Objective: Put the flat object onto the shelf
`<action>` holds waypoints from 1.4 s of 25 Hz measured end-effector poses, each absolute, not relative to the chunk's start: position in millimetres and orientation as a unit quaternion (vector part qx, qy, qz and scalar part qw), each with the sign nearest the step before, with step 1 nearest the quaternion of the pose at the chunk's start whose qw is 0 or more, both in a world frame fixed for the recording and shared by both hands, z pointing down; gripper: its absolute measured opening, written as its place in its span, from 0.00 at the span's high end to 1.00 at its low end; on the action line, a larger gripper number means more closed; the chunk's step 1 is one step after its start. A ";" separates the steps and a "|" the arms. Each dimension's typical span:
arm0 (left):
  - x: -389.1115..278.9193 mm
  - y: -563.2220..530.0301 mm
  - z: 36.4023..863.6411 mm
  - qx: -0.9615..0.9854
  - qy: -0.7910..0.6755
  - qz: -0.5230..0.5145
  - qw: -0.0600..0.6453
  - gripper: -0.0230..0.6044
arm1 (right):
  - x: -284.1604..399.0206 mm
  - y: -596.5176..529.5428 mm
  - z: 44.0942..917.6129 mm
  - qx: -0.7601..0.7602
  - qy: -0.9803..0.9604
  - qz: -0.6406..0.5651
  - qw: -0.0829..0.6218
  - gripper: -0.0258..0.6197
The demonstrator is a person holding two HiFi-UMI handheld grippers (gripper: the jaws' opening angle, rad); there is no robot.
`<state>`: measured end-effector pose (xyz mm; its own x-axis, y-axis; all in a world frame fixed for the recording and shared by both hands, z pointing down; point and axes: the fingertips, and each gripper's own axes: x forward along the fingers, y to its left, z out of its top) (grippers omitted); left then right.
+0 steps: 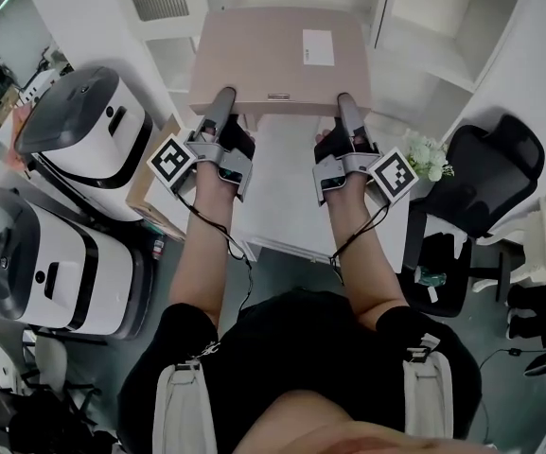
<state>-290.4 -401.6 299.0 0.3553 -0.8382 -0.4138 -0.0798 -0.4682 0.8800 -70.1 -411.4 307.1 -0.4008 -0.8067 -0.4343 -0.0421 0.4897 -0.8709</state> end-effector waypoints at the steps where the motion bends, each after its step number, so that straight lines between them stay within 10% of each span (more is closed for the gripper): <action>1: -289.8 -407.1 295.3 0.719 -0.318 -0.468 0.404 0.50 | -69.2 -415.1 304.7 -0.293 0.727 -0.410 0.466 0.53; 35: -288.5 -562.6 266.2 0.667 -0.373 -0.427 0.484 0.49 | -71.5 -544.9 273.8 -0.409 0.672 -0.447 0.426 0.53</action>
